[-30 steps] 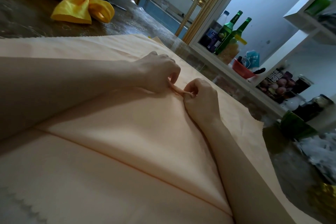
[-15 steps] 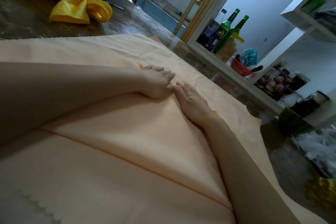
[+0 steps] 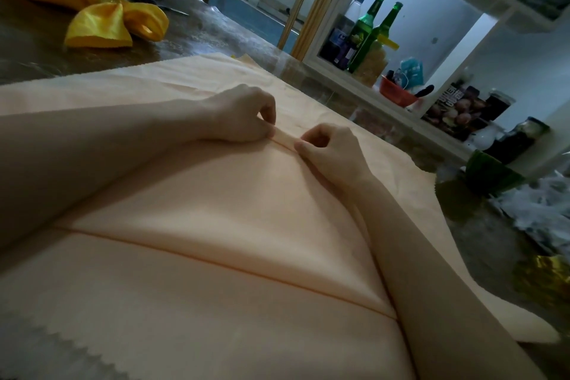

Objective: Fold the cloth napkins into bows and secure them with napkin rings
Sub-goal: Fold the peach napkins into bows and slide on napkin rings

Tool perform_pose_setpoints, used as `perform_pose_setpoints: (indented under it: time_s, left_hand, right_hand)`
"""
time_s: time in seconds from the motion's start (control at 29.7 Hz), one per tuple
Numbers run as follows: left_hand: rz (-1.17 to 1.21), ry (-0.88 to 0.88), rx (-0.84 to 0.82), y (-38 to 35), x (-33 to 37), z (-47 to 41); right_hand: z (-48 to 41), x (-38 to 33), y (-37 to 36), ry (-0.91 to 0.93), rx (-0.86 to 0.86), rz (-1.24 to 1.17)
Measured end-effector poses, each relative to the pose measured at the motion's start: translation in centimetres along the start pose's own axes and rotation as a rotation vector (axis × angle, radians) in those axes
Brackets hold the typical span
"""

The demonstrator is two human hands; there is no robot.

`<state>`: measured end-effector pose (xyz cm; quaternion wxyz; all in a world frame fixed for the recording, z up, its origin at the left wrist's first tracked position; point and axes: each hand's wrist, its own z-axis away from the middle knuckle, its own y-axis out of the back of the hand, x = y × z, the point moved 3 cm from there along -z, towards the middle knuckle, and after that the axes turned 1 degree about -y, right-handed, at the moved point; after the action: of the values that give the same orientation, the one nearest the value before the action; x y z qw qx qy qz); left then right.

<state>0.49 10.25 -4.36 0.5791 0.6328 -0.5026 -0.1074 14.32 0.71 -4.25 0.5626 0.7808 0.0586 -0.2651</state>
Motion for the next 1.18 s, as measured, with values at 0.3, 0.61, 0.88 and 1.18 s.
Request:
perform_pose_setpoints:
  time_s: [0.3, 0.61, 0.88, 1.18]
  left_hand:
    - [-0.496, 0.014, -0.186, 0.7, 4.2, 0.4]
    - [-0.300, 0.163, -0.404, -2.7, 2.3, 3.0]
    - [-0.222, 0.136, -0.323, -2.3, 2.5, 2.7]
    - [-0.193, 0.051, 0.004, 0.1, 1.8, 3.8]
  right_hand:
    - [0.5, -2.7, 0.8, 0.112, -0.091, 0.210]
    - [2.7, -5.1, -1.1, -0.027, -0.429, 0.413]
    - [5.2, -0.2, 0.7, -0.027, -0.160, -0.009]
    - [5.8, 0.7, 1.4, 0.121, 0.205, 0.153]
